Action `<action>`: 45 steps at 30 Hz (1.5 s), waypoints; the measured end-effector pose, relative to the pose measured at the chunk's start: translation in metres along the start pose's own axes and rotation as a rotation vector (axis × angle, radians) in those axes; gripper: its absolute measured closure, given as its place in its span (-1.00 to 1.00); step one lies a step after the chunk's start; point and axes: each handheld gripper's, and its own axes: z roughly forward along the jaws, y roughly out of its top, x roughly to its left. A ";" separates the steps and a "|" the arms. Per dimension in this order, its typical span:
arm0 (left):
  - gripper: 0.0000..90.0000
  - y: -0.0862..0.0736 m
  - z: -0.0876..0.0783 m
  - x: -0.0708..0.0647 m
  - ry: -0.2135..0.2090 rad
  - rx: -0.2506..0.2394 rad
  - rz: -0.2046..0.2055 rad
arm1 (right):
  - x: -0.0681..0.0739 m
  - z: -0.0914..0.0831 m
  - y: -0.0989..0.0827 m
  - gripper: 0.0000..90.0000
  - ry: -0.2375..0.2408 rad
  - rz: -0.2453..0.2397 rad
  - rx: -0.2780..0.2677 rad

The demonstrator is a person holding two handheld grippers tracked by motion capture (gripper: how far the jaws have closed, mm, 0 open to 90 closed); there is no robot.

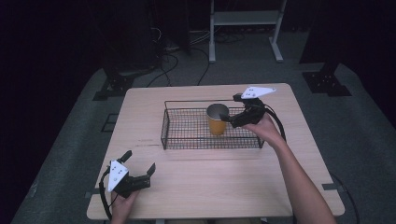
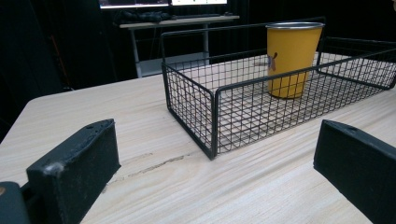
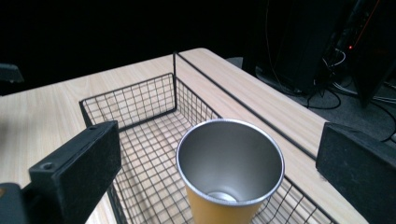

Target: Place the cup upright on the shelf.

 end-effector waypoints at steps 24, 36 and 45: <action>-1.00 0.000 0.000 -0.001 0.003 0.004 0.004 | 0.007 -0.019 -0.020 -1.00 0.012 0.011 0.048; -1.00 0.000 0.000 -0.001 0.003 0.004 0.004 | 0.013 -0.034 -0.032 -1.00 0.019 0.008 0.042; -1.00 0.000 0.000 -0.001 0.004 0.004 0.006 | 0.020 -0.042 -0.043 -1.00 0.031 0.009 0.054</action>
